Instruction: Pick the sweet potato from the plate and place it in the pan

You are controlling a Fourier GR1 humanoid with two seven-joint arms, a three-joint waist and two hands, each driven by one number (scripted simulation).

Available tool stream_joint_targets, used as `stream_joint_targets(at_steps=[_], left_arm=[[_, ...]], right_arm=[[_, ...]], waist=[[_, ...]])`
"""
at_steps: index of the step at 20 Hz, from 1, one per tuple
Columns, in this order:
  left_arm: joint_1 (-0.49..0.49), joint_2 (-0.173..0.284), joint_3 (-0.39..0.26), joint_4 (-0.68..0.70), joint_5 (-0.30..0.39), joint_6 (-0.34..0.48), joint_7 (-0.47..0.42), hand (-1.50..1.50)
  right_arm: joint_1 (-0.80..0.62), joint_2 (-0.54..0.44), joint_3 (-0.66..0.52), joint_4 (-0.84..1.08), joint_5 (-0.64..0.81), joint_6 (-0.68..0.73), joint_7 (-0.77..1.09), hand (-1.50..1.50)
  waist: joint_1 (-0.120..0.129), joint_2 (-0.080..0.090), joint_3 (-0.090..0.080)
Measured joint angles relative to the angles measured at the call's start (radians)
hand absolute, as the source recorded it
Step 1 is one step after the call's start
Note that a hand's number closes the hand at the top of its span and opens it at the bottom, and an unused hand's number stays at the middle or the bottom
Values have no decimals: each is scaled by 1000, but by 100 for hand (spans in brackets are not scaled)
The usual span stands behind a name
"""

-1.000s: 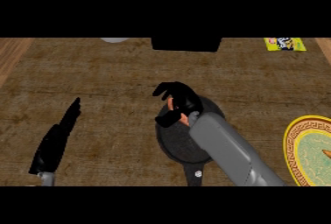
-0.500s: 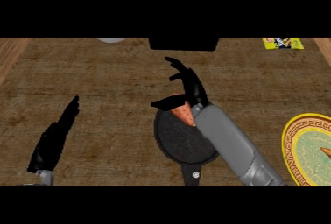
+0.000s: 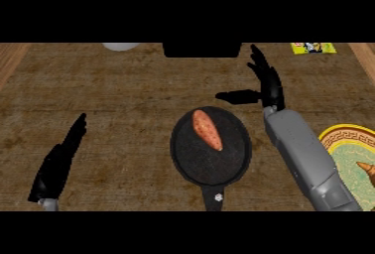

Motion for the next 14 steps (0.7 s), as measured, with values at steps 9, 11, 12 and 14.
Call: stream_joint_targets(at_steps=[9, 11, 12, 14], left_arm=[[10, -4, 26, 11, 10, -23, -16, 0], [11, -5, 28, 13, 10, -30, -22, 0], [2, -7, 29, 23, 6, -30, -26, 0], [8, -3, 35, 16, 4, -37, -28, 0]], right_arm=[[118, -252, -143, 16, -64, 241, -173, -150], [136, -305, -169, 17, -74, 293, -186, -150], [146, -332, -183, 33, -80, 329, -208, -150], [164, -377, -208, 64, -85, 387, -246, -150]], waist=[[-4, 0, 0], [-4, -1, 0], [-4, 0, 0], [-2, 0, 0]])
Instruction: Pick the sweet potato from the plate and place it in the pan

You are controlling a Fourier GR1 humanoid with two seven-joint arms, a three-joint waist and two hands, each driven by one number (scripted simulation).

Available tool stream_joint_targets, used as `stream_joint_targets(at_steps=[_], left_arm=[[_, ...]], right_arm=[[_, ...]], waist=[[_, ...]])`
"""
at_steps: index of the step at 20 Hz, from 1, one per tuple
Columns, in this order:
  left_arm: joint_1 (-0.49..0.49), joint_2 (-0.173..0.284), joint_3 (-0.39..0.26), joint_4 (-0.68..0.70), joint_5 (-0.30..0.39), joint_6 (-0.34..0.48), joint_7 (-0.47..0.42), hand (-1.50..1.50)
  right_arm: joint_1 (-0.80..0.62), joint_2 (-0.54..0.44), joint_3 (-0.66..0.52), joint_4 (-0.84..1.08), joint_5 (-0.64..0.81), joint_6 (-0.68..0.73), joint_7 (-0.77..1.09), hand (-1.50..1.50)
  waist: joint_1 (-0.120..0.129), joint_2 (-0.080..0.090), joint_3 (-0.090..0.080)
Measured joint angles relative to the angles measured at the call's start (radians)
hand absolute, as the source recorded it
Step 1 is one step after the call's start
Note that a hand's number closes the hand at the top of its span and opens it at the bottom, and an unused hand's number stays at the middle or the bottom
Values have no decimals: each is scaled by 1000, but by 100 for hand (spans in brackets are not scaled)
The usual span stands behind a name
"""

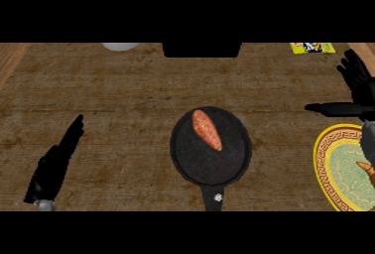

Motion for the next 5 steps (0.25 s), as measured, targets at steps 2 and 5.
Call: stream_joint_targets(at_steps=[2, 5], left_arm=[[-6, -2, 6, 1, 1, -4, 5, 0], [-6, -5, 10, -26, -2, -10, 27, 0]], right_arm=[[16, -44, -24, 35, -4, 58, -39, -150], [16, -95, -56, 103, -1, 132, -92, -150]], waist=[[1, 0, 0], [4, 1, 0]])
